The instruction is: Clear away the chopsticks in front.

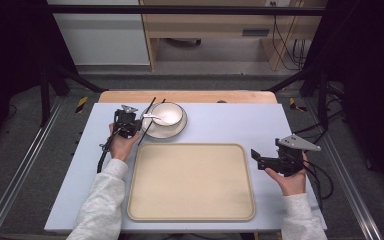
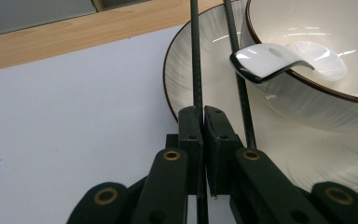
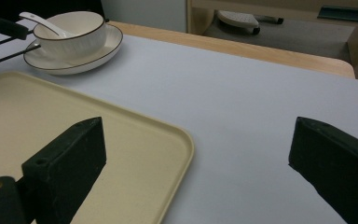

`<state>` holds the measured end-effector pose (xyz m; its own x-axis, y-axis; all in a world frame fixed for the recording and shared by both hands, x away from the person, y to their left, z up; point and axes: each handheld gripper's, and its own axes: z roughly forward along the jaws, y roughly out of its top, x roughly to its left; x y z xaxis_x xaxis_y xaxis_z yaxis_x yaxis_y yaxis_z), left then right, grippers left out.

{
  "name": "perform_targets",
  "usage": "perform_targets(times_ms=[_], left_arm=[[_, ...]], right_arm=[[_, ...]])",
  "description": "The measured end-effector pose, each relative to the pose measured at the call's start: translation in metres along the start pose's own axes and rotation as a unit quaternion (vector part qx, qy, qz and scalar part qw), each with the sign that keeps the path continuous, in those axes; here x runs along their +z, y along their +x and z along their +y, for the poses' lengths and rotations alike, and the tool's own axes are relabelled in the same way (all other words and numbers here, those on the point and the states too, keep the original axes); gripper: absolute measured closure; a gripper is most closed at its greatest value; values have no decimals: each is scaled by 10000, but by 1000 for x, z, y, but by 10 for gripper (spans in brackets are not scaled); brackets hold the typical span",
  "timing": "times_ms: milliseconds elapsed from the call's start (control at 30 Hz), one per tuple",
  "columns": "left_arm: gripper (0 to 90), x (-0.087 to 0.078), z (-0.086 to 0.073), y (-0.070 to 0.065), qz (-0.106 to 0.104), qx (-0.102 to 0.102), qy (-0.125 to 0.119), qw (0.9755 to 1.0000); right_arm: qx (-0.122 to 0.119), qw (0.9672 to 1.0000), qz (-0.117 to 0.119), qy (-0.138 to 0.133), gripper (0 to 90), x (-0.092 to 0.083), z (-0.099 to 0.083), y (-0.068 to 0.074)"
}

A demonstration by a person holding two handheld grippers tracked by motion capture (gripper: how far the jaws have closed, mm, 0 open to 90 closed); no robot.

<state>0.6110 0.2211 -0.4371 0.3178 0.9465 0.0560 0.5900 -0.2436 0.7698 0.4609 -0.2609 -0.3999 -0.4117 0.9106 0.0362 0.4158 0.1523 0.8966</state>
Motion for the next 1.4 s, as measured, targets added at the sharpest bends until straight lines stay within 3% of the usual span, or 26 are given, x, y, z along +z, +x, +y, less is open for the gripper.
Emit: perform_targets(times_ms=[733,833,1000,1133,1200,1400], left_arm=[[857,-78,-31,-8,366,-226,-380,9984],[857,-89,-37,-11,499,-238,-394,9977],[858,-109,-49,-15,487,-548,-519,9960],[857,-119,-62,-23,472,-684,-533,9951],[857,-126,-68,-29,584,-688,-581,9942],[857,-136,-84,-51,531,-815,-722,9926]], right_arm=[[34,10000,-7,-37,35,-5,0,0],[19,10000,-5,-48,35,-6,0,-1],[39,10000,0,-58,34,-7,0,-1],[63,9999,28,-104,34,-10,0,-1],[74,9999,46,-123,35,-11,0,0],[47,9999,80,-81,36,-9,0,2]])
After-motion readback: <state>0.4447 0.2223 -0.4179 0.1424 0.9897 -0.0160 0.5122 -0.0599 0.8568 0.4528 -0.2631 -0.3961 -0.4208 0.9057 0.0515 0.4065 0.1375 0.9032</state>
